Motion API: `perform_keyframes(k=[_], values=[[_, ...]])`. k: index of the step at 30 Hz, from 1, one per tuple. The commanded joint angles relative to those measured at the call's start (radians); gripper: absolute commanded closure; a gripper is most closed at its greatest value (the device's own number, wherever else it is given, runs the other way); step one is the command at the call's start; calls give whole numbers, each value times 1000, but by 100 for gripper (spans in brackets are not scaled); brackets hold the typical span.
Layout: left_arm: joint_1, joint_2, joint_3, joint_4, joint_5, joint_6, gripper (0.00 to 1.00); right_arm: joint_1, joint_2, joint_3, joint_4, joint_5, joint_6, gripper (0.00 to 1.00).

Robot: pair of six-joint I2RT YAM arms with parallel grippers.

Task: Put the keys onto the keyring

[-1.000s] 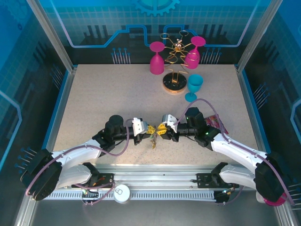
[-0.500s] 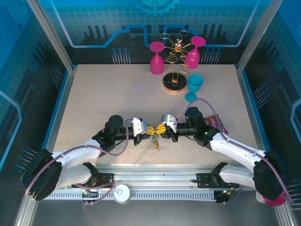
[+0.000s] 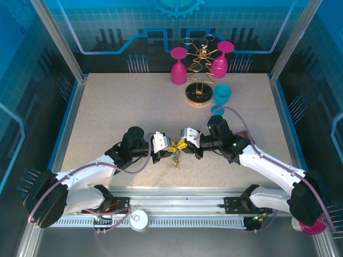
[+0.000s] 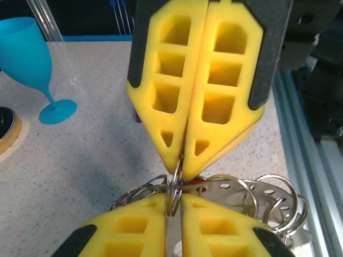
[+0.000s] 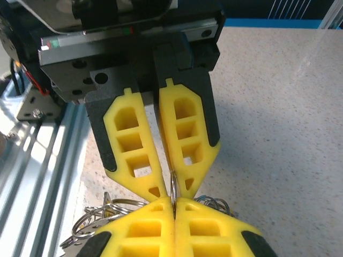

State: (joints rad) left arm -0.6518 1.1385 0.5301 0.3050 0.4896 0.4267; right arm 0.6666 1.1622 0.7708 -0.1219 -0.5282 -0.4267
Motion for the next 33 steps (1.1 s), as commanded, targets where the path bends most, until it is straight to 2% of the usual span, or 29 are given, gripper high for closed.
perform_keyframes(k=[1, 4, 12, 15, 22, 29, 33], values=[[-5, -6, 70, -192, -61, 103, 87, 54, 27, 102, -201, 76, -114, 100], [-5, -26, 72, -195, -42, 115, 85, 78, 57, 170, -279, 143, -141, 100], [-5, -62, 45, -145, 32, 82, 80, 107, 87, 203, -299, 209, -155, 100], [-5, -61, 41, -130, 47, 71, 81, 111, 88, 206, -290, 199, -153, 100], [-3, -34, 57, -191, 7, 101, 81, 110, 56, 190, -232, 128, -119, 100], [-4, -25, 59, -184, -20, 92, 81, 111, 45, 175, -220, 109, -110, 100], [-5, -26, 59, -192, -43, 98, 77, 105, 37, 166, -221, 111, -104, 100]])
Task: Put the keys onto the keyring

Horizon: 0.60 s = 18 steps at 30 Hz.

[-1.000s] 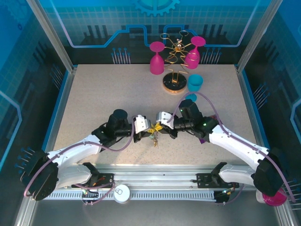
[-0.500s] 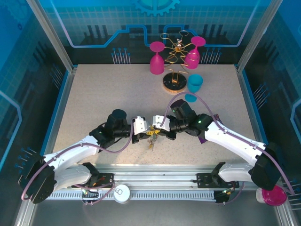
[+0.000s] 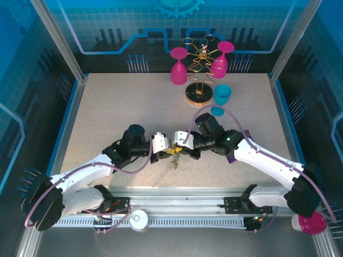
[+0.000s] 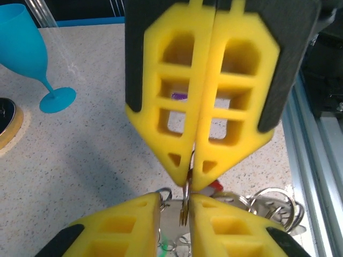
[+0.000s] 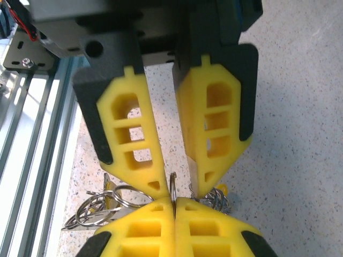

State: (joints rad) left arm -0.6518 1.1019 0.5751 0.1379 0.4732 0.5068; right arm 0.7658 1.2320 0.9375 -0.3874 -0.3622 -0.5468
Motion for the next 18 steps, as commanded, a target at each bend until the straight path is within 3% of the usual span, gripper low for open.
perform_keyframes(k=[1, 5, 13, 17, 18], values=[[-5, 10, 12, -24, -28, 19, 78, 5, -35, -5, 45, -55, 17, 100], [-4, 5, 7, 6, -19, 8, 87, 4, -35, -11, 50, -64, 25, 100], [-4, -11, 10, 32, 25, -16, 79, 8, -18, -6, 37, -39, 18, 100], [-4, -12, 14, 26, 33, -11, 100, 12, -8, 4, 24, -33, 11, 100], [-4, -13, 14, 26, 34, -10, 100, 12, -11, 2, 27, -37, 16, 100]])
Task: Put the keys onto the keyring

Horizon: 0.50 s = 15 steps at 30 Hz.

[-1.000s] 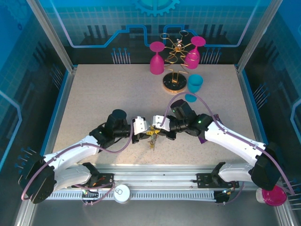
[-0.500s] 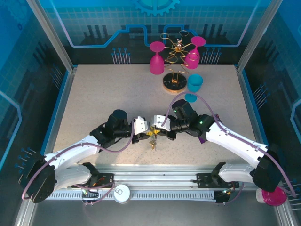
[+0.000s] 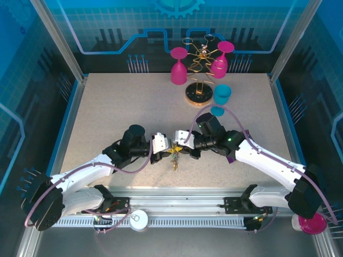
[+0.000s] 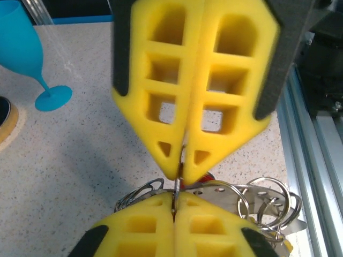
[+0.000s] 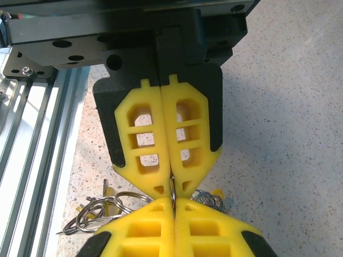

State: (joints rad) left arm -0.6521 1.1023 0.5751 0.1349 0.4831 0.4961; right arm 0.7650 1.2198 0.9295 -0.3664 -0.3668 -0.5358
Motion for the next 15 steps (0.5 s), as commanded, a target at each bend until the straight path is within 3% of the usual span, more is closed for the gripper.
perform_keyframes(k=[1, 3, 5, 8, 15], values=[[-4, -14, 13, 30, 25, 3, 100, 12, -4, 4, 15, -37, 14, 100], [-3, -19, 7, 40, 28, 4, 100, -7, -28, -19, 55, -49, 58, 96], [-2, -28, -8, 65, 36, 4, 100, -52, -68, -72, 111, -90, 120, 78], [-3, -37, -29, 104, 39, 13, 100, -103, -110, -133, 161, -142, 204, 65], [-2, -37, -59, 166, 44, 24, 100, -115, -139, -191, 209, -175, 288, 67]])
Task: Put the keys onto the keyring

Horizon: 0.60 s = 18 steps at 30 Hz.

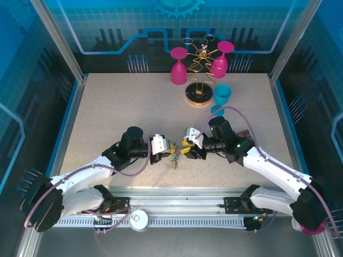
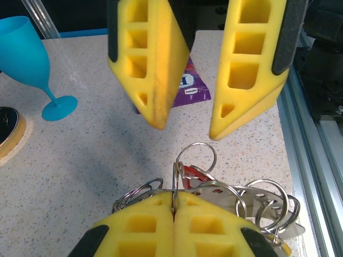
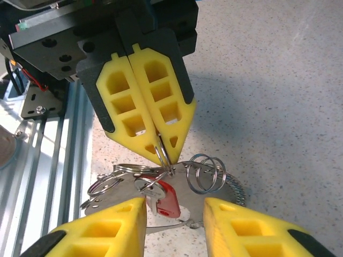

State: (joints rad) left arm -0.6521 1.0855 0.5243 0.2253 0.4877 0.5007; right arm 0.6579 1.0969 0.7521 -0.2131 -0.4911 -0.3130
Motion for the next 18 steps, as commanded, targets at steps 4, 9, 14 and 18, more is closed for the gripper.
perform_keyframes(k=[4, 9, 14, 18], values=[[-2, -19, -10, 83, 23, 23, 100, -8, -6, -11, 73, -77, 94, 67], [-4, -30, -29, 125, -43, 21, 100, -18, -14, -31, 155, -86, 256, 65], [-3, -32, -36, 138, -69, 24, 100, -15, -3, -7, 149, 15, 537, 68], [-2, -28, -36, 140, -71, 24, 100, -14, 6, 17, 78, 22, 598, 70]])
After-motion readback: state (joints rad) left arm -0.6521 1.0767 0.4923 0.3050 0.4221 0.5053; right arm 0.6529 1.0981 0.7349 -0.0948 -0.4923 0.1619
